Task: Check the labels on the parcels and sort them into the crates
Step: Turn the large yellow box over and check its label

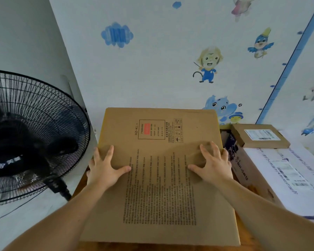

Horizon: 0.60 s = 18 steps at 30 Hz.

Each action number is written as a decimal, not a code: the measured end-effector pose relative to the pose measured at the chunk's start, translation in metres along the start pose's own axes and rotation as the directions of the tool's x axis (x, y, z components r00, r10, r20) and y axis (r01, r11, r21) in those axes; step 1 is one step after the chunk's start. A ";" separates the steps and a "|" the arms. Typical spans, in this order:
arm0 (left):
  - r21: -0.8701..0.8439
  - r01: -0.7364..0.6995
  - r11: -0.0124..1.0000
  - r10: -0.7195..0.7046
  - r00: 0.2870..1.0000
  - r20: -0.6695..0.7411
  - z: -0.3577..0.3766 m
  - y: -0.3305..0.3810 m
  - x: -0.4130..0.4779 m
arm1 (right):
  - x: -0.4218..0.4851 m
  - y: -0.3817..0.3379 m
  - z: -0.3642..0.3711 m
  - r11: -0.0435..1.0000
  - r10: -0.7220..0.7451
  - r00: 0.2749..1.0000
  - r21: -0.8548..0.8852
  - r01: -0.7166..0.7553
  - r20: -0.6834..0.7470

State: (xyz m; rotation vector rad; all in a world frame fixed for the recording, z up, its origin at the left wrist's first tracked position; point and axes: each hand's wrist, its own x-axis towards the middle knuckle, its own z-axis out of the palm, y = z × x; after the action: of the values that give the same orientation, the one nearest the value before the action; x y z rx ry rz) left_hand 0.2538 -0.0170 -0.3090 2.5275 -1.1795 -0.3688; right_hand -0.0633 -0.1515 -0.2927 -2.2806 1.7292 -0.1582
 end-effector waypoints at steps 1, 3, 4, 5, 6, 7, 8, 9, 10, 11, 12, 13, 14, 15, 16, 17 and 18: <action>0.019 0.008 1.000 -0.008 1.000 0.021 0.002 -0.001 0.001 | 0.002 0.000 0.002 1.000 0.005 1.000 -0.002 -0.005 0.021; 0.042 0.020 0.999 -0.023 0.998 0.063 0.008 -0.004 0.001 | 0.003 0.002 0.009 1.000 0.019 0.998 -0.006 -0.018 0.062; 0.053 0.027 0.998 -0.032 0.996 0.085 0.011 -0.006 0.001 | 0.004 0.004 0.015 1.000 0.024 0.996 -0.008 -0.023 0.086; 0.066 0.035 0.997 -0.042 0.993 0.106 0.014 -0.007 0.000 | 0.004 0.005 0.018 1.000 0.029 0.993 -0.008 -0.029 0.110; 0.082 0.046 0.996 -0.056 0.990 0.128 0.018 -0.009 -0.001 | 0.003 0.007 0.024 0.999 0.034 0.990 -0.005 -0.034 0.136; 0.097 0.055 0.994 -0.069 0.986 0.150 0.020 -0.010 -0.003 | 0.003 0.009 0.028 0.999 0.038 0.987 0.000 -0.039 0.159; 0.110 0.064 0.992 -0.082 0.982 0.173 0.024 -0.012 -0.005 | 0.002 0.011 0.032 0.999 0.041 0.983 0.004 -0.042 0.181; 0.119 0.070 0.990 -0.092 0.977 0.192 0.027 -0.014 -0.007 | 0.001 0.013 0.036 0.999 0.043 0.979 0.008 -0.046 0.201; 0.128 0.075 0.989 -0.101 0.973 0.209 0.030 -0.016 -0.009 | -0.001 0.015 0.039 0.999 0.044 0.974 0.011 -0.048 0.221; 0.138 0.079 0.987 -0.109 0.968 0.225 0.034 -0.018 -0.011 | -0.002 0.017 0.043 0.999 0.046 0.969 0.012 -0.050 0.241; 0.150 0.082 0.985 -0.116 0.965 0.235 0.037 -0.019 -0.013 | -0.003 0.018 0.047 0.999 0.046 0.966 0.011 -0.050 0.253; 0.157 0.084 0.984 -0.121 0.964 0.239 0.039 -0.020 -0.015 | -0.005 0.019 0.049 0.999 0.047 0.965 0.009 -0.051 0.257; 0.160 0.085 0.983 -0.122 0.963 0.239 0.039 -0.021 -0.016 | -0.005 0.020 0.051 0.999 0.048 0.966 0.008 -0.052 0.255; 0.160 0.085 0.983 -0.123 0.963 0.238 0.040 -0.020 -0.015 | -0.005 0.020 0.051 0.998 0.052 0.965 0.006 -0.056 0.255; 0.163 0.085 0.983 -0.123 0.963 0.241 0.040 -0.020 -0.015 | -0.005 0.020 0.051 0.998 0.057 0.963 0.004 -0.060 0.262; 0.169 0.085 0.982 -0.125 0.961 0.246 0.039 -0.020 -0.015 | -0.005 0.020 0.051 0.998 0.060 0.960 -0.001 -0.062 0.272; 0.177 0.082 0.981 -0.125 0.960 0.250 0.039 -0.020 -0.015 | -0.005 0.019 0.052 0.998 0.062 0.958 -0.009 -0.062 0.280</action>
State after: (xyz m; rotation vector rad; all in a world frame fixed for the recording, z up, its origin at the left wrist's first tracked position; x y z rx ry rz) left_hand 0.2433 -0.0004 -0.3514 2.7569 -1.2161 -0.6739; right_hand -0.0689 -0.1439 -0.3469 -2.1243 1.6480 0.1714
